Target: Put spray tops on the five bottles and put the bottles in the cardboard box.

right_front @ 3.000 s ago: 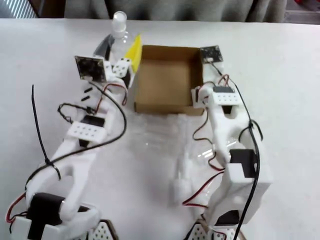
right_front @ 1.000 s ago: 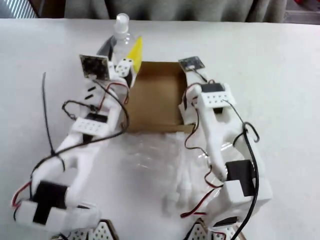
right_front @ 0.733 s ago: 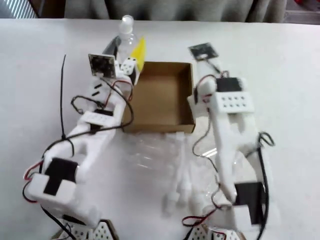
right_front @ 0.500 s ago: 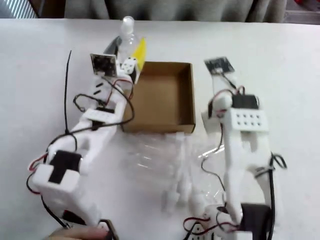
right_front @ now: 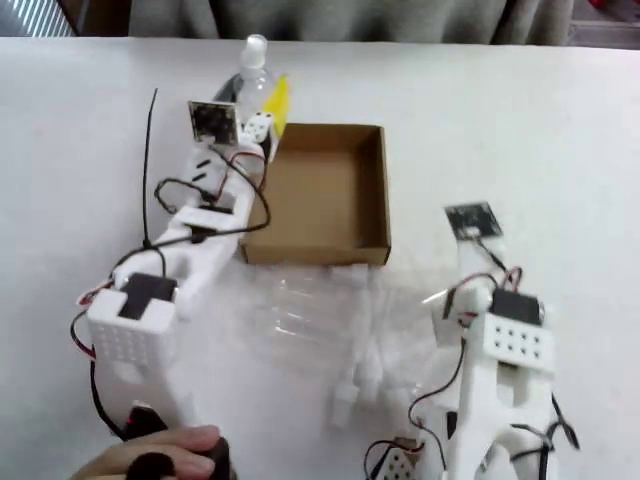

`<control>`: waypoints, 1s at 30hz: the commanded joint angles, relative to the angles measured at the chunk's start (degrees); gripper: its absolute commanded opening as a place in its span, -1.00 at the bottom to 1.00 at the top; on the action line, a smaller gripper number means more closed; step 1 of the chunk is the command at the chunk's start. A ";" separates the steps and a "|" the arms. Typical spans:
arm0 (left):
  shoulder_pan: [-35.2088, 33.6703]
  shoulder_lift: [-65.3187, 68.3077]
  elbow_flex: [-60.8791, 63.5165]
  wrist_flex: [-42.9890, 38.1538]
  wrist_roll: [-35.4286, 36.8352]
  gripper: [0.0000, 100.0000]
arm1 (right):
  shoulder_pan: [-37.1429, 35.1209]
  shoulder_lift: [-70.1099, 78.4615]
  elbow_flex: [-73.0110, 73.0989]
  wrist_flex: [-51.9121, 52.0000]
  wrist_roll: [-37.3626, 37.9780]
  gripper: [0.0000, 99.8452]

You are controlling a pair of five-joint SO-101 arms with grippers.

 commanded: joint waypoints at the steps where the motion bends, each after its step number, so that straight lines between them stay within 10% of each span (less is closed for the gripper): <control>1: -0.48 1.36 -4.84 -1.49 0.09 -0.80 | 2.77 -4.00 6.15 -5.67 3.25 -0.53; 30: 2.77 -15.34 10.55 -0.70 0.18 -0.80 | -1.36 -5.49 12.75 -12.62 3.69 -0.53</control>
